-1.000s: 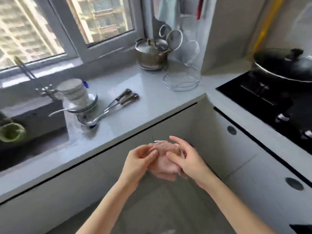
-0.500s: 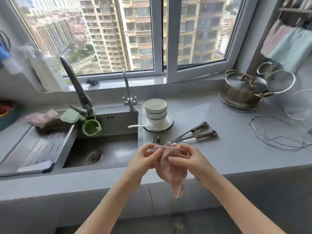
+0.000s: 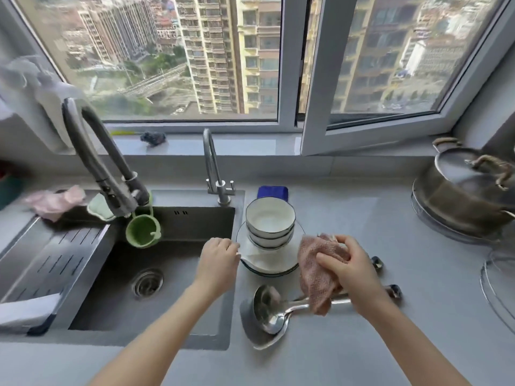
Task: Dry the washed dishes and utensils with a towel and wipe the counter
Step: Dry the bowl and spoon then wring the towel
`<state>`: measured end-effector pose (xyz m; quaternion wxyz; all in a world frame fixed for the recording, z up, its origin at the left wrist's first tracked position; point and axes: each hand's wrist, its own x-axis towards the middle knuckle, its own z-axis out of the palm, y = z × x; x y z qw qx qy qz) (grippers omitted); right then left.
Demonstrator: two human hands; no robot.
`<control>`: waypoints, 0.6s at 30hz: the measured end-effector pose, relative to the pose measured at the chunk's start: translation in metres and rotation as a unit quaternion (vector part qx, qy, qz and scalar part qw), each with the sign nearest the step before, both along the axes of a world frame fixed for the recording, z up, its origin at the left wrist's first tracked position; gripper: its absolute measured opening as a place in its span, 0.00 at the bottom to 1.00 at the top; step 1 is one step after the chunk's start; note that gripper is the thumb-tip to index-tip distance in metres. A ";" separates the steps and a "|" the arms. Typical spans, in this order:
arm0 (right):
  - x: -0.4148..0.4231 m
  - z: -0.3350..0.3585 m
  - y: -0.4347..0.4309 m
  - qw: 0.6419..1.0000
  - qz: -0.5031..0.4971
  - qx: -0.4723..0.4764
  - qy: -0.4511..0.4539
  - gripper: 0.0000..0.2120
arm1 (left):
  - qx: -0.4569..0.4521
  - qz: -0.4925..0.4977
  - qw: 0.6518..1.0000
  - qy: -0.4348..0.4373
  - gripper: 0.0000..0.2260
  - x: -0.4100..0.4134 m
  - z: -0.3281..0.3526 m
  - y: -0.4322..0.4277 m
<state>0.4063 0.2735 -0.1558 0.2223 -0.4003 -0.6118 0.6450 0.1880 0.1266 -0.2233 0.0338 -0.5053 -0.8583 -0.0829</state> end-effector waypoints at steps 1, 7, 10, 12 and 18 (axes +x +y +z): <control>-0.001 -0.004 0.005 1.000 -0.012 -0.008 -0.002 0.14 | -0.053 0.002 0.999 0.003 0.11 -0.006 -0.004 0.008; -0.002 -0.020 0.019 0.997 -0.066 -0.042 -0.026 0.13 | -0.196 -0.020 0.976 -0.093 0.16 -0.034 -0.018 0.033; -0.001 -0.020 0.013 0.992 -0.111 -0.048 -0.033 0.14 | -0.177 -0.010 0.956 -0.235 0.14 -0.046 -0.012 0.033; -0.002 -0.015 0.004 0.990 -0.130 -0.047 -0.028 0.13 | -0.163 -0.011 0.956 -0.244 0.13 -0.054 -0.006 0.028; -0.028 0.009 -0.047 0.986 -0.165 -0.015 0.010 0.09 | -0.171 0.014 0.932 -0.319 0.14 -0.084 0.021 -0.021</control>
